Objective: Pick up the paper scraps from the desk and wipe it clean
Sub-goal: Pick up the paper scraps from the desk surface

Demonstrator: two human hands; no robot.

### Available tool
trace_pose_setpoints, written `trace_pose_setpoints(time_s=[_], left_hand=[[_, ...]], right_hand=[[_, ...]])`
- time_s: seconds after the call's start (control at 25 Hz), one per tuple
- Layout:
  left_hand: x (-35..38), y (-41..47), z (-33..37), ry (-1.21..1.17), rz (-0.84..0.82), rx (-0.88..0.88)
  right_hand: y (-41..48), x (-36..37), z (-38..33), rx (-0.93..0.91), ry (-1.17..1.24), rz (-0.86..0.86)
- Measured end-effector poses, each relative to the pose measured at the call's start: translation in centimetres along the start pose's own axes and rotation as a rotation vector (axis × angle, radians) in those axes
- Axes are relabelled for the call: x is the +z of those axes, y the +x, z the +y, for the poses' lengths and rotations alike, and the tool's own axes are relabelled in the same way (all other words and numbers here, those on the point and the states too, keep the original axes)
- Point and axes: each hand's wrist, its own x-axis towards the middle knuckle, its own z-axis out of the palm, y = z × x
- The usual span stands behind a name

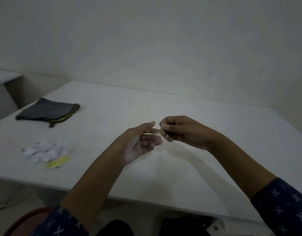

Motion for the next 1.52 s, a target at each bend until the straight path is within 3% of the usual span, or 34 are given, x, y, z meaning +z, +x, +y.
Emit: trace_pose_setpoints(time_s=[0.2, 0.44, 0.64, 0.8, 1.0, 1.16, 1.4, 1.44, 1.52], left_hand=[[-5.7, -2.2, 0.6, -0.013, 0.084, 0.163], [-13.0, -5.7, 1.2, 0.121, 0.263, 0.444], [-17.6, -8.1, 1.6, 0.215, 0.429, 0.503], [-21.2, -8.5, 1.3, 0.343, 0.560, 0.508], [-23.3, -6.7, 0.0, 0.908, 0.823, 0.461], [-23.9, -5.6, -1.1, 1.165, 0.877, 0.490], [-24.6, -6.1, -1.1, 1.207, 0.934, 0.745], [-25.3, -6.2, -0.7, 1.159, 0.982, 0.751], [-26.9, -6.1, 0.2, 1.090, 1.041, 0.677]], right_hand=[[3.6, 4.7, -0.8, -0.016, -0.052, -0.064], [9.3, 12.1, -0.4, 0.021, 0.197, -0.006], [12.5, 17.6, 0.1, -0.028, -0.004, 0.045], [14.3, 20.7, 0.5, 0.054, 0.045, 0.049], [16.0, 22.9, 2.2, 0.094, -0.313, 0.229], [17.1, 23.6, 3.7, 0.101, -0.576, 0.239], [17.1, 24.0, 2.6, -0.023, -1.271, 0.285], [17.1, 23.7, 2.5, -0.037, -1.250, 0.267], [17.8, 23.1, 2.3, -0.097, -0.974, 0.208]])
